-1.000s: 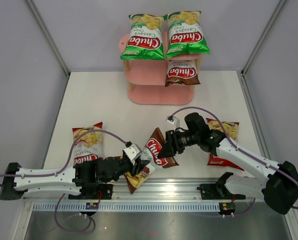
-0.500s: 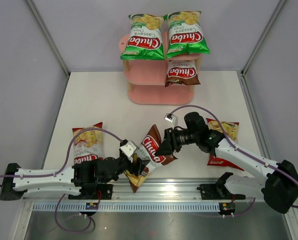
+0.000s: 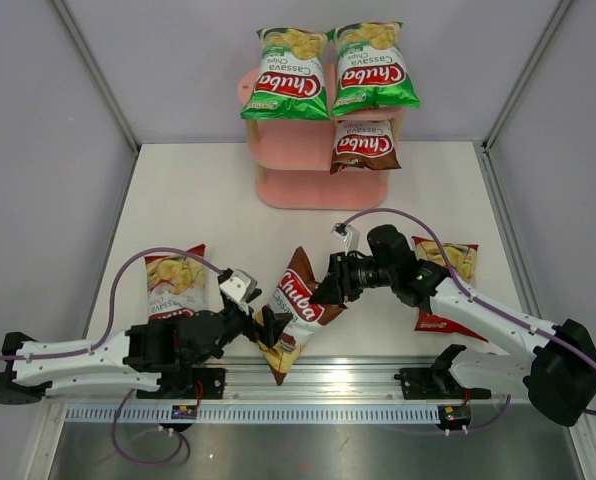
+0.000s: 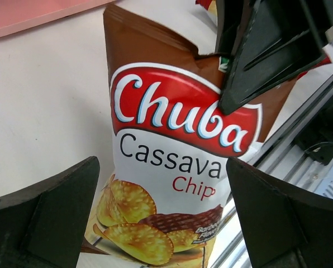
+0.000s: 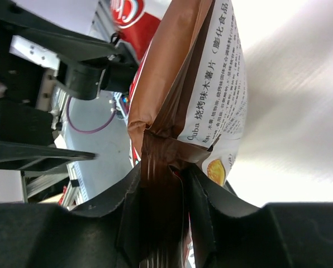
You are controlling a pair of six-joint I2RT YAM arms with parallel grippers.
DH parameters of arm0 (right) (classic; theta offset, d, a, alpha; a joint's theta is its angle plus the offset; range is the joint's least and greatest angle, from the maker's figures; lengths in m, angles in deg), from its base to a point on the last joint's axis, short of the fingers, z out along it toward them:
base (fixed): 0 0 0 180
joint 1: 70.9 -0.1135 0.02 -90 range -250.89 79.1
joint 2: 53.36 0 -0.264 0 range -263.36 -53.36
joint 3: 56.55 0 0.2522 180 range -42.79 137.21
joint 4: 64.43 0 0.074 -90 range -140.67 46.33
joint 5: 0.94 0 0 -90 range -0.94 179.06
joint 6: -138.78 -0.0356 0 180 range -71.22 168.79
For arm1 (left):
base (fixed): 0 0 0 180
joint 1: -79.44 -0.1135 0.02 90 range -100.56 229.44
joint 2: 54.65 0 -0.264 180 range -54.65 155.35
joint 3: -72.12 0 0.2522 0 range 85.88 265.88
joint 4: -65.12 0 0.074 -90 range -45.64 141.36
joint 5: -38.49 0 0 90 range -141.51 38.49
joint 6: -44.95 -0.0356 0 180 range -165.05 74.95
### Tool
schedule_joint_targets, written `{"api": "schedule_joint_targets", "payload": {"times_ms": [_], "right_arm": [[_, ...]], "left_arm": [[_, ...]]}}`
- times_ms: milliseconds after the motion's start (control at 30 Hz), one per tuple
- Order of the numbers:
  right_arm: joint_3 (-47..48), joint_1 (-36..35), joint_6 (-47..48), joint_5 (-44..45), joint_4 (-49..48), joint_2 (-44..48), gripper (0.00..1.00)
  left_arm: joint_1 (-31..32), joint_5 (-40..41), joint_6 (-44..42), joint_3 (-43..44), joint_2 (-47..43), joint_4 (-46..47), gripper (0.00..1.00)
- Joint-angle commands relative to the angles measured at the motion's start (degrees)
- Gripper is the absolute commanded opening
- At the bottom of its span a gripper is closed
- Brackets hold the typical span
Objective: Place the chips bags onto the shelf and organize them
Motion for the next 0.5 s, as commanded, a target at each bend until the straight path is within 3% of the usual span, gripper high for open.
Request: {"api": "schedule_joint_targets", "payload": {"times_ms": [0, 233, 467], "right_arm": [[2.12, -0.65, 1.42, 4.05, 1.34, -0.4, 0.0], [2.38, -0.65, 2.12, 6.77, 0.11, 4.6, 0.0], [5.1, -0.56, 1.95, 12.66, 3.7, 12.07, 0.0]], "left_arm": [[0.05, 2.22, 3.77, 3.51, -2.48, -2.01, 0.99], [-1.7, 6.27, 9.22, 6.33, -6.52, -7.38, 0.99], [-12.77, -2.69, 10.19, 7.55, -7.24, -7.3, 0.99]]}}
